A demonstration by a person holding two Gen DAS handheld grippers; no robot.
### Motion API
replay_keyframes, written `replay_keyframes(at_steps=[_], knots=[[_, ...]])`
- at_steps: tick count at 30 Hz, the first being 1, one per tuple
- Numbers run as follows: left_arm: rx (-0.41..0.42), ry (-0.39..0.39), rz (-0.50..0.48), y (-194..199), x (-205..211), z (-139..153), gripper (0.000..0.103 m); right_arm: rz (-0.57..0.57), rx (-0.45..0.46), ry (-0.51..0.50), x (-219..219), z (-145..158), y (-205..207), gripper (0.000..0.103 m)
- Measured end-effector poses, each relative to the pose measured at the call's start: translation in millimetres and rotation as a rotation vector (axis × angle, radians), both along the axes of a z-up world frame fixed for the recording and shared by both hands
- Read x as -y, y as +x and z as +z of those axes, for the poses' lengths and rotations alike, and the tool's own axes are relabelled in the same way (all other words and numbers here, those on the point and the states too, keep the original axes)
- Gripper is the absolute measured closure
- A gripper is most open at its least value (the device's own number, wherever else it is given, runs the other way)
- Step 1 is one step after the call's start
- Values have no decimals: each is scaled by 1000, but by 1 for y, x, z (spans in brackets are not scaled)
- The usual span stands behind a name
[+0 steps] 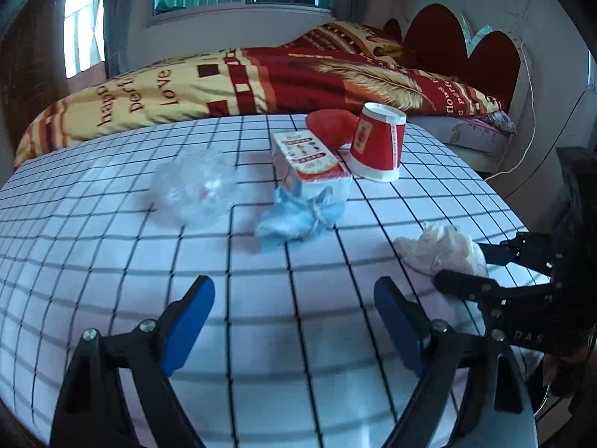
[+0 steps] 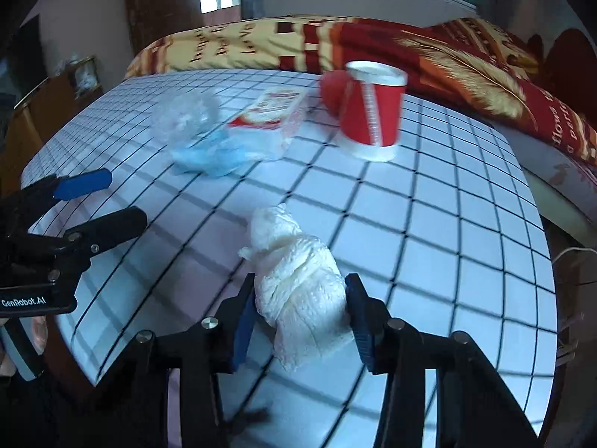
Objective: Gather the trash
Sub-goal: 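Grasp the white tissue with the right tool while the left tool grasps the light-blue cloth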
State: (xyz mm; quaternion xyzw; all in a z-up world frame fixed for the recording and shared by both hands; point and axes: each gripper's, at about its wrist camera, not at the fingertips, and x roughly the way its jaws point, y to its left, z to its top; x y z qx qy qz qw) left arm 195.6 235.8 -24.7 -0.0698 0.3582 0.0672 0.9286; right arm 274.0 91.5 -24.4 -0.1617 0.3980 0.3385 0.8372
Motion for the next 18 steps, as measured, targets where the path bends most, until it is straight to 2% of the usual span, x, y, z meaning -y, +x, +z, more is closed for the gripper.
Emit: replay_keyframes(at_steps=[7,9,11,14,16,18], knots=[[-56,-32,-17,46,-6,-7,25,-134,-25,41,19,5,50,55],[-78,-89,-21,56,-11,-8,27,-141,-31,48,21,6,57,55],[-85,-70,-7,62,-12,-7,27,-147,-37,55,23,6,59,55],[-100,-91,-9,69,-14,-9,28,-148,-44,61,22,7,61,55],[-116,-110,-17,72,-15,-13,44,-148,-50,64,24,6,61,57],[-102,-111,-22,66,-15,-11,54,-145,-52,72,28,7,59,59]])
